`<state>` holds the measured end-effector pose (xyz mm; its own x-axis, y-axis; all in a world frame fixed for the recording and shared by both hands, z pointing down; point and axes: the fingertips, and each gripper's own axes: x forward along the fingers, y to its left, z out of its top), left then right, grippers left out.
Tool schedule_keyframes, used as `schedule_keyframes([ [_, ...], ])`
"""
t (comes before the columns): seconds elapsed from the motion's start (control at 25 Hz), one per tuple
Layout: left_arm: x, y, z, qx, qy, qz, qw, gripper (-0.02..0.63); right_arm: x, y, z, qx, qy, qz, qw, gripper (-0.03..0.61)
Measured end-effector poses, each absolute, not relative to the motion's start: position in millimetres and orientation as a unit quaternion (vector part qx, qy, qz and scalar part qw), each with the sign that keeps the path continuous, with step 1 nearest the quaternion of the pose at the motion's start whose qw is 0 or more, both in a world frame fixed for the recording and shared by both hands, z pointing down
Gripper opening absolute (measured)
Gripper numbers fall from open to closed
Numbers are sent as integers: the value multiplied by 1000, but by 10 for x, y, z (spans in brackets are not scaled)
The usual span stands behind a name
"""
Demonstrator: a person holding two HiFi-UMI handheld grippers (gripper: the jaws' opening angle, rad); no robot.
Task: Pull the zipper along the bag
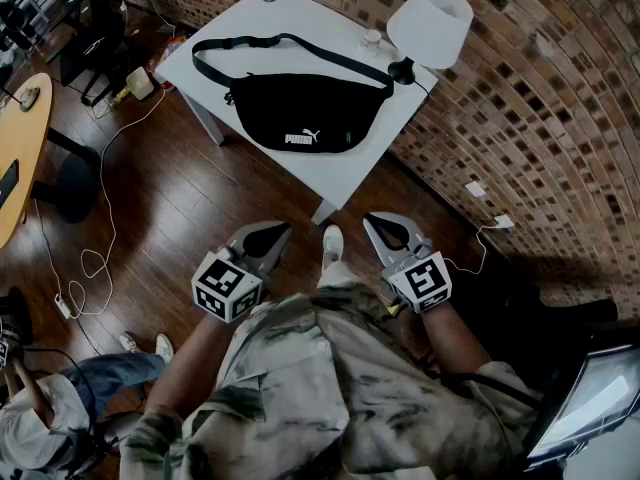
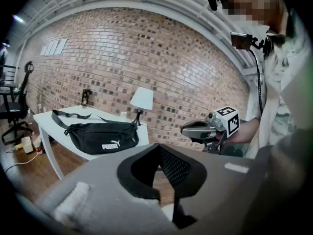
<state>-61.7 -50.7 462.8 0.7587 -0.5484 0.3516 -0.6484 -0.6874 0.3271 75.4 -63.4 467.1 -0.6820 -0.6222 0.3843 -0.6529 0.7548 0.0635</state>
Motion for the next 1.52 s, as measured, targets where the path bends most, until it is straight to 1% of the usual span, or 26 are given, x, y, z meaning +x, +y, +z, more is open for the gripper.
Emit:
schedule_keyframes([
  [0.24, -90, -1818, 4923, 888, -367, 144, 238, 3, 933, -2130, 4866, 286, -929, 19, 234, 6],
  [0.28, -18, -1975, 4992, 883, -373, 153, 241, 9, 932, -2305, 4928, 276, -932, 24, 235, 6],
  [0.36, 108, -2245, 5158, 871, -384, 176, 251, 48, 917, -2611, 5086, 256, -936, 29, 242, 6],
  [0.44, 217, -2488, 5342, 859, -394, 205, 256, 60, 914, -2889, 5292, 242, -936, 27, 256, 6],
  [0.72, 424, -3134, 5997, 826, -414, 307, 228, 118, 838, -3480, 6038, 224, -920, 56, 316, 6],
  [0.88, 477, -3294, 6292, 811, -413, 354, 215, 127, 791, -3618, 6242, 231, -910, 64, 337, 6],
  [1.16, 508, -3484, 6533, 798, -412, 394, 194, 124, 794, -3688, 6508, 239, -894, 92, 368, 6],
  [1.2, 500, -3488, 6558, 797, -412, 398, 191, 117, 798, -3696, 6527, 242, -892, 95, 371, 6],
  [1.32, 457, -3470, 6594, 799, -406, 401, 190, 34, 794, -3697, 6589, 245, -887, 100, 378, 6],
  [1.52, 414, -3434, 6579, 813, -373, 395, 212, 26, 822, -3696, 6676, 247, -877, 110, 397, 6],
])
